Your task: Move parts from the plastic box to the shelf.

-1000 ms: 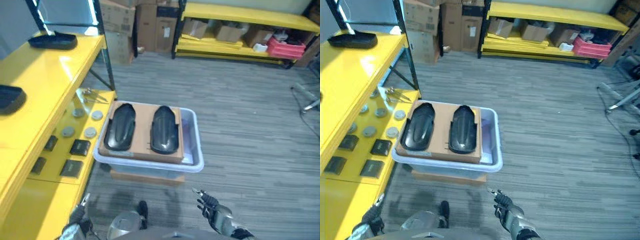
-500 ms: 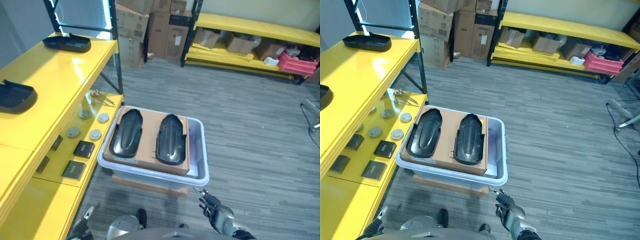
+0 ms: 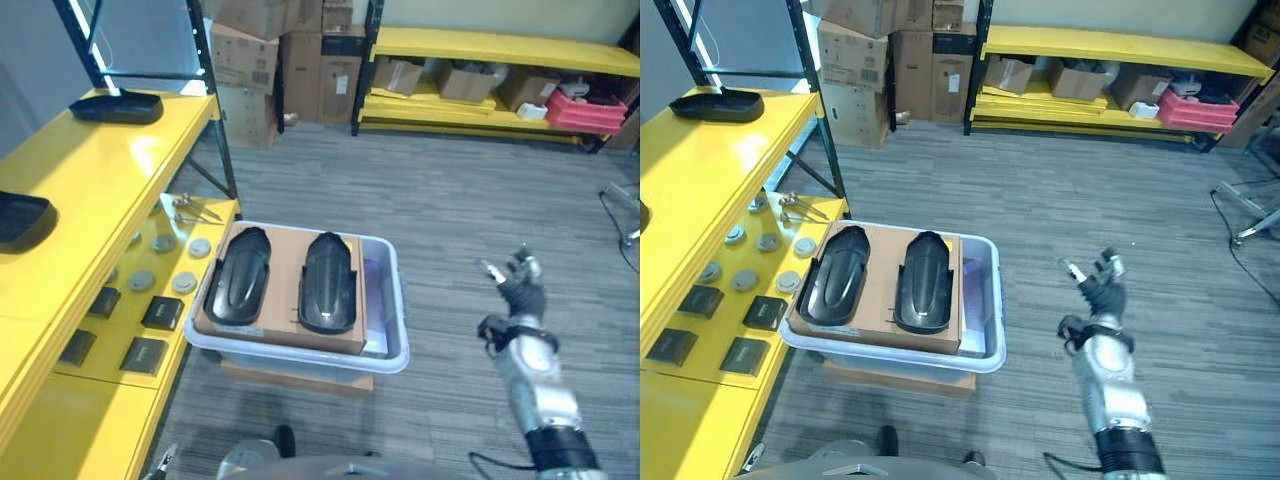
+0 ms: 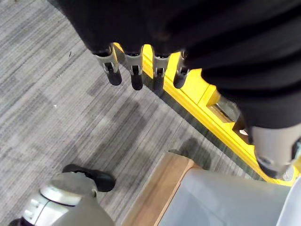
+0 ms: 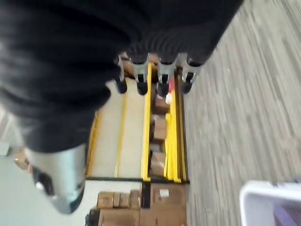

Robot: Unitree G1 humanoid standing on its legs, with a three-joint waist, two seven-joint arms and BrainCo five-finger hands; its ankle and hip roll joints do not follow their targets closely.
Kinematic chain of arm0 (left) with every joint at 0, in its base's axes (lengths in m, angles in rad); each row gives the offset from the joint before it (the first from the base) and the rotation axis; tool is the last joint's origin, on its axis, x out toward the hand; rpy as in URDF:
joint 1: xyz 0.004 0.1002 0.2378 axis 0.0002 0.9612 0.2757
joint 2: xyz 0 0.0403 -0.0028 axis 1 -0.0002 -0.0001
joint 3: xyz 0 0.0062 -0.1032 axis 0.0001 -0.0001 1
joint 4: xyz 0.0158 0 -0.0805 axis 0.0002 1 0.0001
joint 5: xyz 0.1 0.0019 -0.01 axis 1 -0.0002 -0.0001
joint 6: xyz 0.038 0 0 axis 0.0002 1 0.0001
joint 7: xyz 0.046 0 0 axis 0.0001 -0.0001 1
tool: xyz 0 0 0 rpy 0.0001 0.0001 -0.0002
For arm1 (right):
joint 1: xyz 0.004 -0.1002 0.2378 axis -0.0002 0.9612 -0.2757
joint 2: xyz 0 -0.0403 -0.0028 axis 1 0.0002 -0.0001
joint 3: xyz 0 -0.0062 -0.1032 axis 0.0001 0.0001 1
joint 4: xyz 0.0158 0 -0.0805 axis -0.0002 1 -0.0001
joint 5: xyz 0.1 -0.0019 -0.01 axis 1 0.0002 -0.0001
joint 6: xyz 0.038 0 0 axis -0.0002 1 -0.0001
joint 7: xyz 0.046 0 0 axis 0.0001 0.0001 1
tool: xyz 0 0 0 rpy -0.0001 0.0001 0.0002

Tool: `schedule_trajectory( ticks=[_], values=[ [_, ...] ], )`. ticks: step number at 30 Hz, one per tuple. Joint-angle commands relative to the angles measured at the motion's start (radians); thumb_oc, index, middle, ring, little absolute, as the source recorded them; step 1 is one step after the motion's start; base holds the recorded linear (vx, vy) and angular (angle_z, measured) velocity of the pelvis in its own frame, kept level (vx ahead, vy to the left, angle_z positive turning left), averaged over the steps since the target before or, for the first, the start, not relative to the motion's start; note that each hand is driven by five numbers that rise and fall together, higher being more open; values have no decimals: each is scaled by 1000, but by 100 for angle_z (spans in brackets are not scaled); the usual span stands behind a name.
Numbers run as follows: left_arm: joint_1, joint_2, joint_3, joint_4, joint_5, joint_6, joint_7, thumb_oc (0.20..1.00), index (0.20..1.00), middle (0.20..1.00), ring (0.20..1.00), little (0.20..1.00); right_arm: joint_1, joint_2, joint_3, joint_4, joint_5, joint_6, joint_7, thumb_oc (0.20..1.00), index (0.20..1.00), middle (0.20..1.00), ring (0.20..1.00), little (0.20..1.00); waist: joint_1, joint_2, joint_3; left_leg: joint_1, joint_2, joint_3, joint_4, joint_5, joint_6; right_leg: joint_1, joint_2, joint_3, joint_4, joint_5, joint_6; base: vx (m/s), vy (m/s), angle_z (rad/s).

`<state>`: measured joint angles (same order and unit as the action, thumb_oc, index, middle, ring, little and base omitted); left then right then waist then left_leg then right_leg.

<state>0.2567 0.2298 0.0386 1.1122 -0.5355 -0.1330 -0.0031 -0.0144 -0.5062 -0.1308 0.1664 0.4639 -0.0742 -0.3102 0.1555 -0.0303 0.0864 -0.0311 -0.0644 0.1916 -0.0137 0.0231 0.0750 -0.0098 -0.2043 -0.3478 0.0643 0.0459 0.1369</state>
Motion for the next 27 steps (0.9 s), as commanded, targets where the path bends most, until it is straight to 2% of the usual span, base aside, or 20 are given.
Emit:
schedule_trajectory(
  ticks=[1,5,7,8,14,18,27],
  values=[
    [-42,11,-21,8,21,-26,-24,1000,1000,1000,1000,1000,-102,-22,16,45,-27,51,24,1000,1000,1000,1000,1000,62,18,20,21,110,-35,-21,-14,-73,-4,-61,-33,37,-11,68,49,50,4],
    [-38,17,-45,15,35,-32,-45,1000,1000,1000,1000,1000,-159,-40,53,120,-29,102,23,1000,1000,1000,1000,1000,101,19,22,0,101,-67,-15,-13,-67,-14,-76,-56,50,-10,69,21,44,14],
    [-36,20,-61,19,46,-33,-55,1000,1000,1000,1000,1000,-191,-39,84,192,-16,104,5,1000,1000,1000,1000,1000,128,24,28,-14,92,-93,-9,-13,-63,-21,-88,-71,62,-9,68,14,102,30],
    [-36,27,-75,28,65,-34,-67,1000,1000,1000,1000,1000,-215,-35,108,287,-9,85,-11,1000,1000,1000,1000,1000,156,30,31,-32,82,-120,-2,-12,-61,-29,-101,-87,73,-6,69,8,116,42],
    [-56,53,-113,41,68,-16,-90,1000,1000,1000,1000,1000,-285,-48,130,496,1,39,-37,1000,1000,1000,1000,1000,206,45,53,-75,61,-178,15,-9,-55,-62,-132,-113,107,-4,70,-21,92,55],
    [-63,67,-123,45,61,-18,-117,1000,1000,1000,1000,1000,-324,-63,134,562,16,30,-37,1000,1000,1000,1000,1000,218,50,71,-91,54,-197,12,-5,-54,-77,-140,-120,116,-5,72,-61,58,23],
    [-64,75,-139,17,36,-6,-154,1000,1000,1000,1000,1000,-327,-78,140,610,-7,96,-14,1000,1000,1000,1000,1000,226,50,102,-106,42,-213,8,-3,-51,-97,-152,-118,136,-12,79,-29,37,7]
  ],
)
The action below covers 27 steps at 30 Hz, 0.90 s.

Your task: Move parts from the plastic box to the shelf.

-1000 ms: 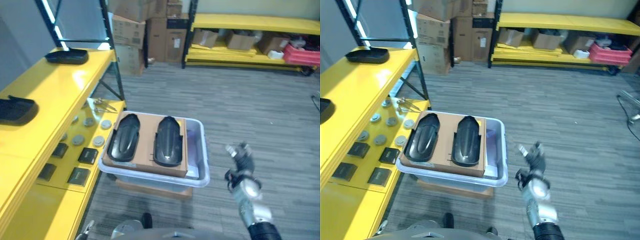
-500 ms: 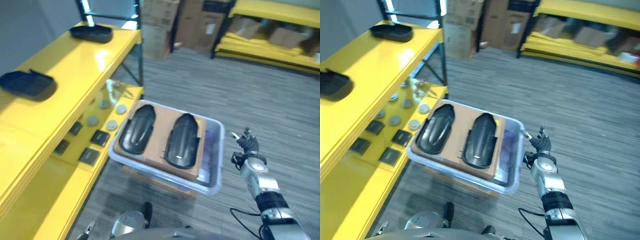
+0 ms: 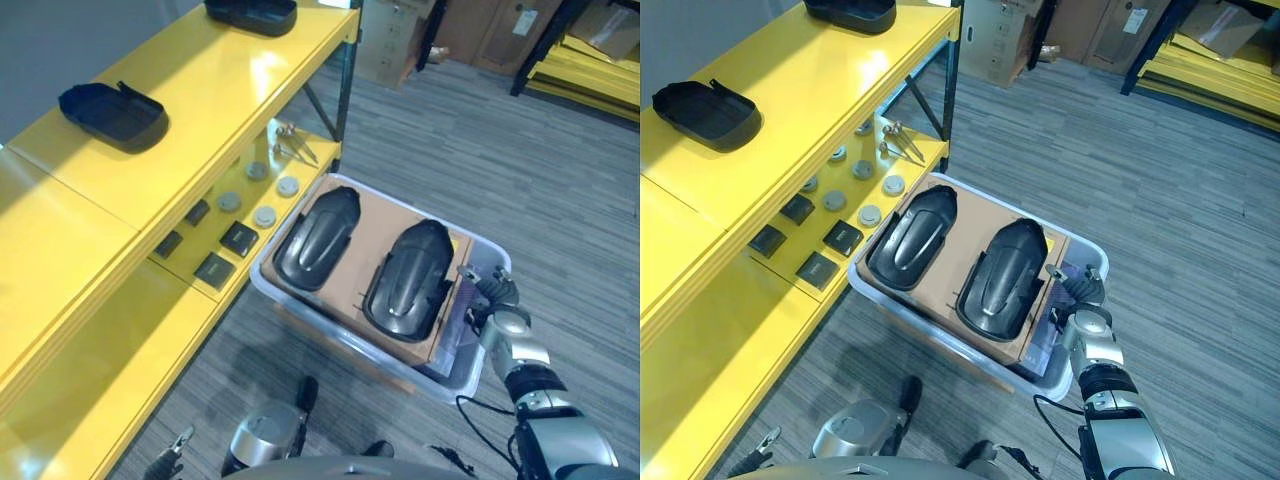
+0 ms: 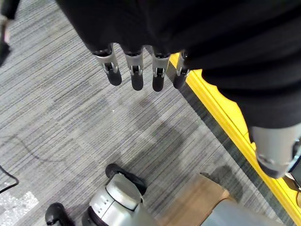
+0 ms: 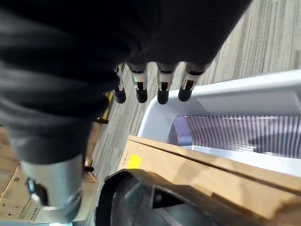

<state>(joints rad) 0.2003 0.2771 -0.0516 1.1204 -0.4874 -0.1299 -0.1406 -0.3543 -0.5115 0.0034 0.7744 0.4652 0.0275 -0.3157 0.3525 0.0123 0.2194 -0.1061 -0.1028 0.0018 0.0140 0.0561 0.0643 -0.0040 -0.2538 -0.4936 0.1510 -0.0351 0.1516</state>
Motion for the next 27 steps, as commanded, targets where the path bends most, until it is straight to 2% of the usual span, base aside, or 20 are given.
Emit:
schedule_trajectory(
  ticks=[1,9,14,27],
  values=[
    [-7,26,-51,9,-15,-13,-18,1000,1000,1000,1000,1000,18,-71,11,14,-19,-1,5,1000,1000,1000,1000,1000,29,6,-28,-31,80,-25,-20,-37,-40,-103,-101,30,50,69,66,0,0,0],
    [-1,24,-49,10,-17,-26,-12,1000,1000,1000,1000,1000,62,-30,53,25,-24,4,72,1000,1000,1000,1000,1000,30,-1,-14,-34,77,-33,-22,-35,-43,-106,-91,43,44,66,71,1,7,2],
    [-15,18,-58,15,-27,-37,-8,1000,1000,1000,1000,1000,40,-1,90,4,-21,-12,54,1000,1000,1000,1000,1000,35,4,-8,-54,72,-41,-21,-30,-43,-121,-86,54,38,64,71,-40,22,6],
    [-1,4,-62,15,-37,-53,-19,1000,1000,1000,1000,1000,-14,1,123,-64,-41,47,43,1000,1000,1000,1000,1000,41,11,-1,-64,65,-51,-23,-22,-51,-118,-72,65,28,52,71,-4,6,1]
  ],
)
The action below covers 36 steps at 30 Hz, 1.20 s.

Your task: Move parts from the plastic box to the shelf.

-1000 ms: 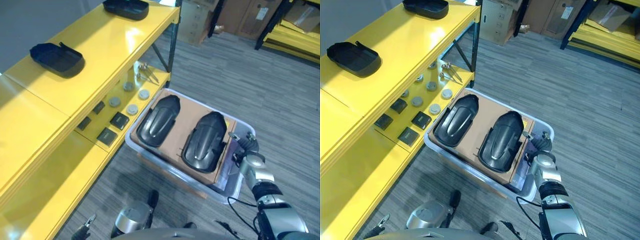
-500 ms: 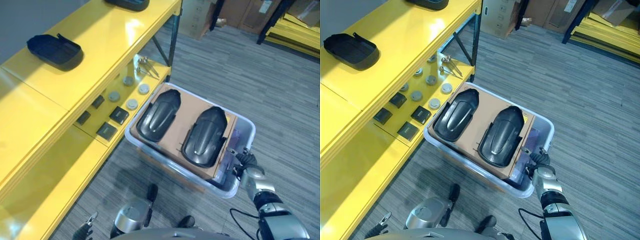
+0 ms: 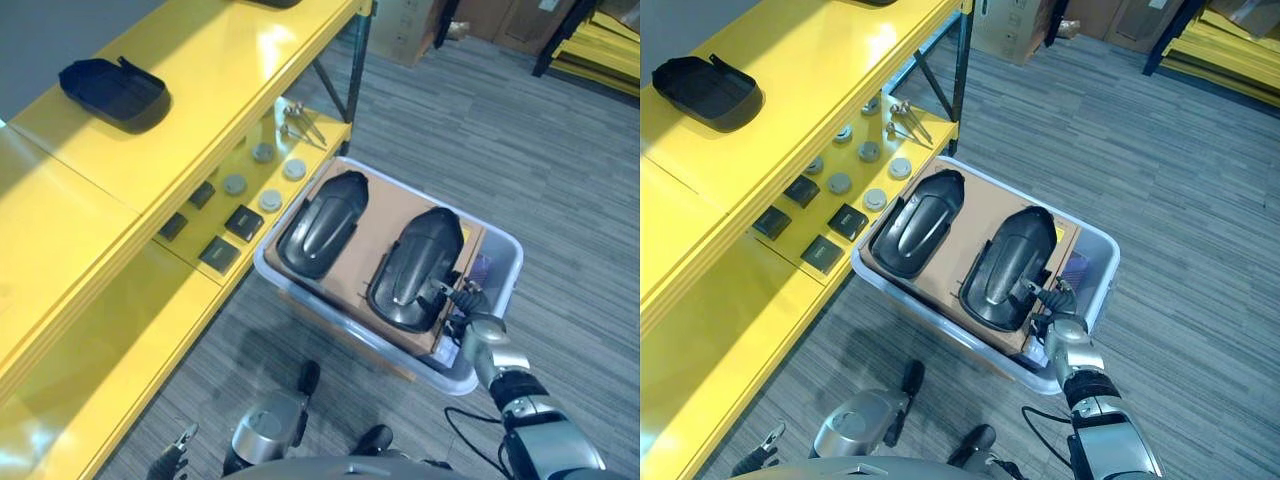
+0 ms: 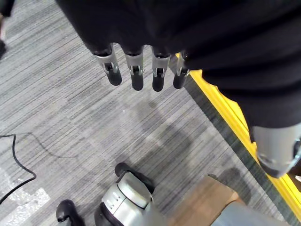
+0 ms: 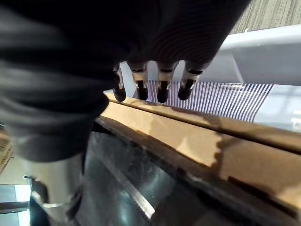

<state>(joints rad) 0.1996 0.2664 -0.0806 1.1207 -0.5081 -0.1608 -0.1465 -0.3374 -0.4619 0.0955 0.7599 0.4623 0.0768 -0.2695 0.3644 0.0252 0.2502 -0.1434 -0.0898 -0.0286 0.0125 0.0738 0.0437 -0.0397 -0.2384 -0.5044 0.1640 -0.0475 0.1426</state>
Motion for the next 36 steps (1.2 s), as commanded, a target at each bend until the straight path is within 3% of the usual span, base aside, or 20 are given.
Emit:
schedule_trajectory(
  ticks=[1,7,13,25,26,27,28,29,30,36],
  values=[
    [-1,13,-35,15,-16,-24,-15,1000,1000,1000,1000,1000,-32,-48,31,-49,-42,-3,-3,1000,1000,1000,1000,1000,29,-2,-32,-27,52,-22,-22,-39,-31,-81,-87,77,14,64,81,0,0,0],
    [7,2,-43,12,-13,-26,-19,1000,1000,1000,1000,1000,-20,-49,24,-59,-45,7,-4,1000,1000,1000,1000,1000,31,-7,-35,-23,53,-23,-23,-39,-36,-64,-81,75,2,61,80,0,0,0],
    [10,2,-37,12,-10,-11,-16,1000,1000,1000,1000,1000,-6,-46,38,-59,-87,79,13,1000,1000,1000,1000,1000,30,-13,-39,-23,55,-23,-17,-41,-40,-55,-74,83,-8,58,76,23,3,0],
    [-27,4,-68,19,-52,-16,-27,1000,1000,1000,1000,1000,-70,-27,108,61,-95,94,31,1000,1000,1000,1000,1000,40,4,-6,-88,36,-36,23,-37,-41,-104,-80,95,8,61,72,-39,21,-1],
    [-27,3,-69,18,-52,-18,-28,1000,1000,1000,1000,1000,-73,-27,112,64,-95,94,32,893,893,893,893,893,40,4,-2,-92,36,-36,26,-37,-41,-108,-80,96,12,61,72,0,0,0],
    [-27,3,-69,17,-51,-19,-28,1000,1000,1000,1000,1000,-73,-27,113,65,-95,94,32,642,642,642,642,642,40,4,-2,-93,36,-36,27,-37,-41,-110,-81,96,13,61,72,-29,2,-3],
    [-30,2,-72,17,-57,-20,-28,1000,1000,1000,1000,1000,-76,-27,121,68,-87,93,29,476,476,476,476,476,40,3,2,-97,36,-34,31,-36,-42,-113,-80,98,15,61,71,0,0,0],
    [-32,2,-74,17,-61,-22,-28,1000,1000,1000,1000,1000,-78,-27,123,73,-86,92,31,250,250,250,250,250,39,3,3,-100,36,-33,32,-35,-42,-115,-79,99,16,61,71,-33,2,0],
    [-34,2,-76,14,-67,-22,-29,1000,1000,1000,1000,1000,-80,-29,124,76,-86,93,34,200,200,200,200,200,38,2,3,-101,35,-33,32,-34,-43,-118,-78,101,16,61,71,0,0,0],
    [-38,0,-80,5,-77,-32,-33,1000,1000,1000,1000,1000,-69,-34,118,95,-70,83,32,200,200,200,200,200,35,-2,3,-97,39,-28,28,-32,-45,-113,-72,106,13,61,71,0,0,0]
  ],
)
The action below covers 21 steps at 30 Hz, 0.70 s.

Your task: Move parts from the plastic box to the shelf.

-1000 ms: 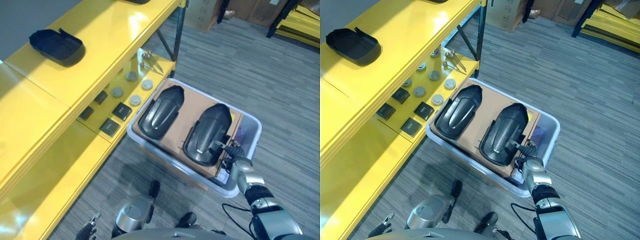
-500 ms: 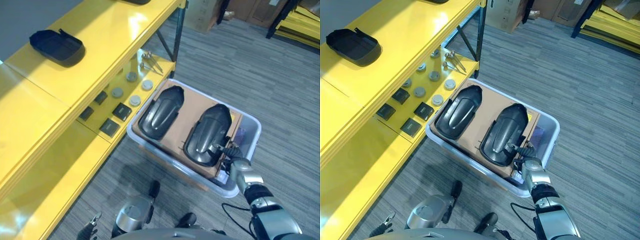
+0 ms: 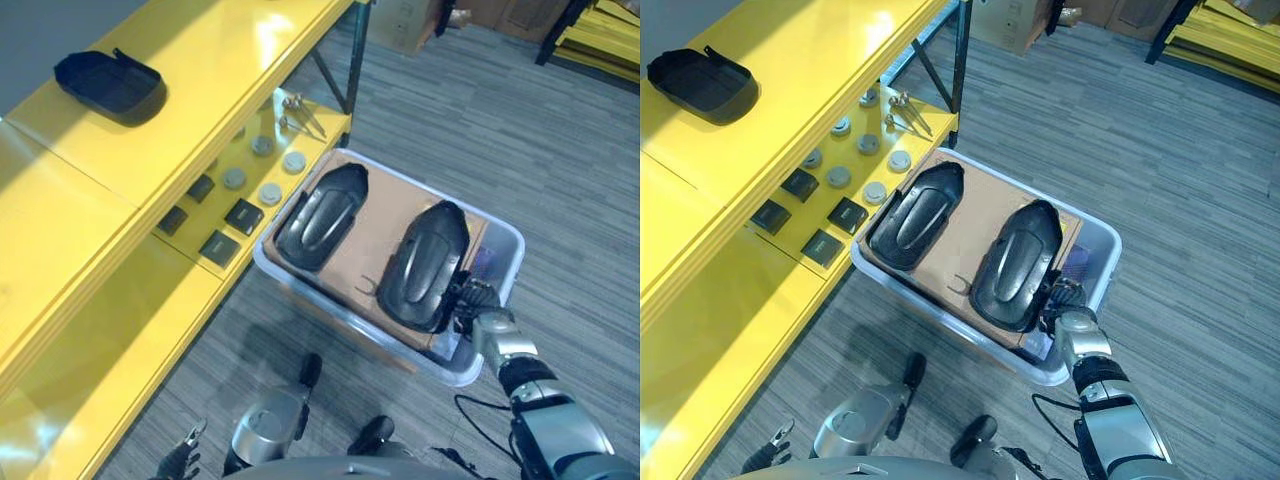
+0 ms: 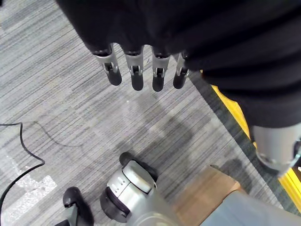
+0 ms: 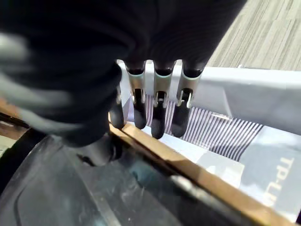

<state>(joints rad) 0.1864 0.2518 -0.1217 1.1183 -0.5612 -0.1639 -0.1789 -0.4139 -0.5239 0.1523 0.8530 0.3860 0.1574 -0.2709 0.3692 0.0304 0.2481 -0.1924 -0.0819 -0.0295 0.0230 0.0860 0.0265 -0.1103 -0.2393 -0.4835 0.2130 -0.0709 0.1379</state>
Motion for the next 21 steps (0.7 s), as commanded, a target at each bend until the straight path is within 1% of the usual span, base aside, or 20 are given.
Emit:
schedule_trajectory(
  ticks=[1,9,11,13,15,16,17,18,19,21],
  values=[
    [-24,13,-40,6,-23,-33,-1,1000,1000,1000,1000,1000,11,26,57,5,9,-1,36,200,200,200,200,200,29,-8,5,-46,32,-26,16,-44,-29,-41,-70,85,-37,84,76,-10,-35,0],
    [-23,10,-40,-28,-46,-77,-30,1000,1000,1000,1000,1000,51,28,18,-22,58,-21,29,200,200,200,200,200,12,-23,-12,-8,46,-8,1,-52,-33,-3,-58,88,-64,86,76,4,-51,-1],
    [-23,9,-41,-43,-63,-85,-47,1000,1000,1000,1000,1000,61,28,14,-31,56,-42,33,200,200,200,200,200,9,-24,-18,3,50,-3,-4,-53,-35,9,-56,88,-72,87,76,17,-49,-2],
    [-29,6,-32,-102,-94,-90,-79,1000,1000,1000,1000,1000,84,28,3,-96,62,-76,22,200,200,200,200,200,0,-29,-32,29,56,5,-18,-52,-38,33,-49,90,-87,91,78,45,-81,-3],
    [-28,8,-30,-187,-104,-79,-88,1000,1000,1000,1000,1000,108,31,-9,-174,69,-84,-1,200,200,200,200,200,-6,-33,-42,45,60,9,-27,-51,-38,46,-44,92,-93,92,78,43,-77,-4],
    [-25,17,-33,-277,-98,-53,-71,1000,1000,1000,1000,1000,133,34,-19,-245,70,-68,-16,200,200,200,200,200,-11,-36,-49,55,63,11,-33,-52,-38,55,-41,94,-97,92,78,56,-90,-6],
    [-24,34,-35,-392,-112,-20,-69,1000,1000,1000,1000,1000,163,37,-36,-324,62,-71,-26,200,200,200,200,200,-17,-39,-62,70,67,14,-39,-54,-37,66,-37,100,-101,92,79,68,-87,-5],
    [-25,44,-34,-448,-119,10,-59,1000,1000,1000,1000,1000,172,37,-42,-353,58,-62,-29,200,200,200,200,200,-19,-40,-68,77,68,15,-41,-54,-37,72,-36,102,-103,92,79,62,-75,-5],
    [-29,54,-31,-490,-122,17,-72,1000,1000,1000,1000,1000,178,38,-48,-375,52,-68,-30,200,200,200,200,200,-21,-41,-75,84,70,16,-43,-55,-37,78,-34,103,-105,91,78,57,-48,-5],
    [-55,81,-22,-607,-130,84,-79,1000,1000,1000,1000,1000,185,38,-55,-437,36,-51,-24,200,200,200,200,200,-33,-42,-98,107,75,25,-48,-60,-36,96,-29,113,-113,89,77,75,-44,-13]
  ],
)
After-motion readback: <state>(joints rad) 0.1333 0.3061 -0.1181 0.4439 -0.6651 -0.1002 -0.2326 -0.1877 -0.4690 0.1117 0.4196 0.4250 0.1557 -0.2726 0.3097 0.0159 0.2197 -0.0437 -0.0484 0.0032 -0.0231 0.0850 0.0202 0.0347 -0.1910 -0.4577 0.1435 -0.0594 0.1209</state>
